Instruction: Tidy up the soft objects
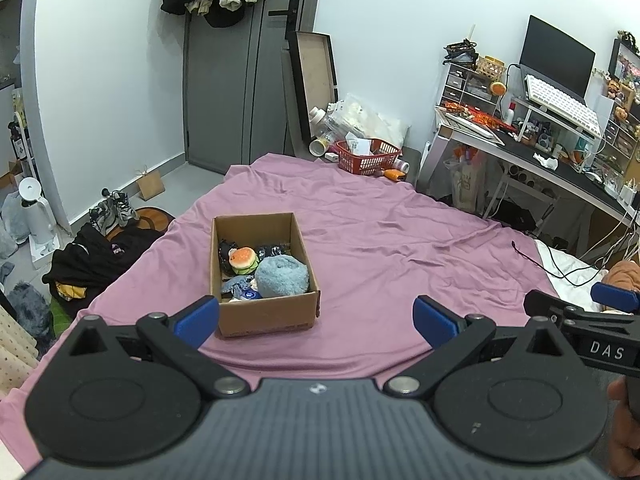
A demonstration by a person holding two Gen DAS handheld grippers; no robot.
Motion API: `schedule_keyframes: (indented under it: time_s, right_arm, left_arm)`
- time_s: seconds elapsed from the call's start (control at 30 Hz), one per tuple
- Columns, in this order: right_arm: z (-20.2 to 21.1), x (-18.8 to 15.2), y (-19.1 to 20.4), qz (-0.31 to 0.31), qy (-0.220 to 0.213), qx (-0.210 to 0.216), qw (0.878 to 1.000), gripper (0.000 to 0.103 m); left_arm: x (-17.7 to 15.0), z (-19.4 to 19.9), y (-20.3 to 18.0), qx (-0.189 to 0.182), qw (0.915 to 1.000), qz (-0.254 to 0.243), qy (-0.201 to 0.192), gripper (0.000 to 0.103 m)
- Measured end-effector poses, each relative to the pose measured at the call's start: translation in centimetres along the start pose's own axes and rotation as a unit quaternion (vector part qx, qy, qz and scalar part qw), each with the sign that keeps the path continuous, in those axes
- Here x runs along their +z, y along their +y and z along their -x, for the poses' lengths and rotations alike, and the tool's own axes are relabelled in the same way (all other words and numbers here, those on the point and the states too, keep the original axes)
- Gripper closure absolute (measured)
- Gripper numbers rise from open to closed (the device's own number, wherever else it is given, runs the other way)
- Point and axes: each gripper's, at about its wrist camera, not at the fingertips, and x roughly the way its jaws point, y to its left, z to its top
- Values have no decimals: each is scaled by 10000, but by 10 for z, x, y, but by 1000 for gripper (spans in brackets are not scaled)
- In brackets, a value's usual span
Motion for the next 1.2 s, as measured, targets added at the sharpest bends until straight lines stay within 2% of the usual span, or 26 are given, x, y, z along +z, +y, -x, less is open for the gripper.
schedule_keyframes:
  time_s: [1.0,1.2]
  right_arm:
    - [5,5,4,29,-30,17,10000,0]
    - [5,4,4,26,-29,20,10000,0]
  left_arm:
    - [4,4,3,13,10000,-25,81,1]
    - [4,2,-2,99,9997,-201,134,1]
